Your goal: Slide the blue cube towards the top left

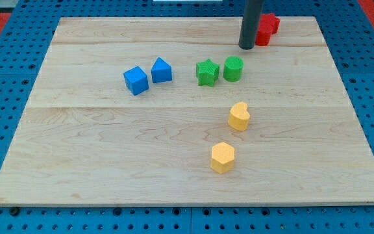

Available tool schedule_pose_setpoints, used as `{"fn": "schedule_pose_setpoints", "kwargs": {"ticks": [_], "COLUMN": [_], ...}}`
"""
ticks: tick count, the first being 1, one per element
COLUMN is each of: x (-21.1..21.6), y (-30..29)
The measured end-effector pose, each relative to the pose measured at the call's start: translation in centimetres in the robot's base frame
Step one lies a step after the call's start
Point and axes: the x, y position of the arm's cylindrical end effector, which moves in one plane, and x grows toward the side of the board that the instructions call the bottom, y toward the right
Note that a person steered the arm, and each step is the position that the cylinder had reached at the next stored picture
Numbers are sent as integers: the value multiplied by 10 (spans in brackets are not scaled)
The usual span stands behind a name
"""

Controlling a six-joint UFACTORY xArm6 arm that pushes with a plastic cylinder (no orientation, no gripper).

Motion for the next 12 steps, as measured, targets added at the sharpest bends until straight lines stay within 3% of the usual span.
{"fn": "schedule_pose_setpoints", "kwargs": {"ticks": [2,4,6,7,12], "x": [22,24,102,105,121], "y": [-85,-103,-141,-199,-219]}}
